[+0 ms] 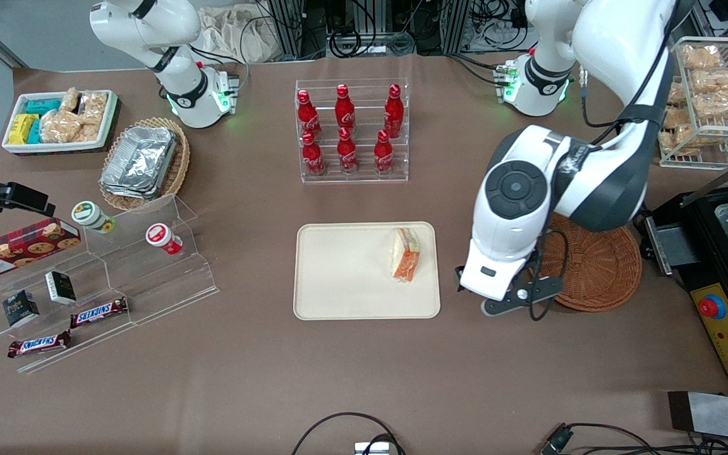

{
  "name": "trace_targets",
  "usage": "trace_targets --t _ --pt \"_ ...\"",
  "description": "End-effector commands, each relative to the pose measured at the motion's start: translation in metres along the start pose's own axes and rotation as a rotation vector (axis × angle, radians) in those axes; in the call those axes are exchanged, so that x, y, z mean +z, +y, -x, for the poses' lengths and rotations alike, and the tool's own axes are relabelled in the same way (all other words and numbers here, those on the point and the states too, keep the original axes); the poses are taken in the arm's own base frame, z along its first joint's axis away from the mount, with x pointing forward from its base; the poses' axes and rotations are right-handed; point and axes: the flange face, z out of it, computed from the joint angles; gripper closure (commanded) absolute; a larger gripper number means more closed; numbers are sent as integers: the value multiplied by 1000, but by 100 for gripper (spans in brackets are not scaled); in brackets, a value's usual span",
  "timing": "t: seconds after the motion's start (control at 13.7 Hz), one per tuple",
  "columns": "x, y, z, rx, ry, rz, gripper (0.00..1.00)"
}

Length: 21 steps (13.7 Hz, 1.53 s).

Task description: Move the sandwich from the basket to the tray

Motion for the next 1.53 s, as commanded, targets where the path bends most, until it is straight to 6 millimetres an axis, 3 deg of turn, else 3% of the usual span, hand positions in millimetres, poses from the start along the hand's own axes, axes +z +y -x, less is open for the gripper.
trace_targets --t 0.0,0.22,1.1,1.39,1.46 --pt "-16 -29 5 41 -17 5 0" --pt "-29 -65 -5 60 -22 48 0" --pt "-72 -203 -10 207 -57 56 0" --pt "-85 -231 -6 236 -58 52 0" --pt "-80 -256 -14 210 -65 50 0"
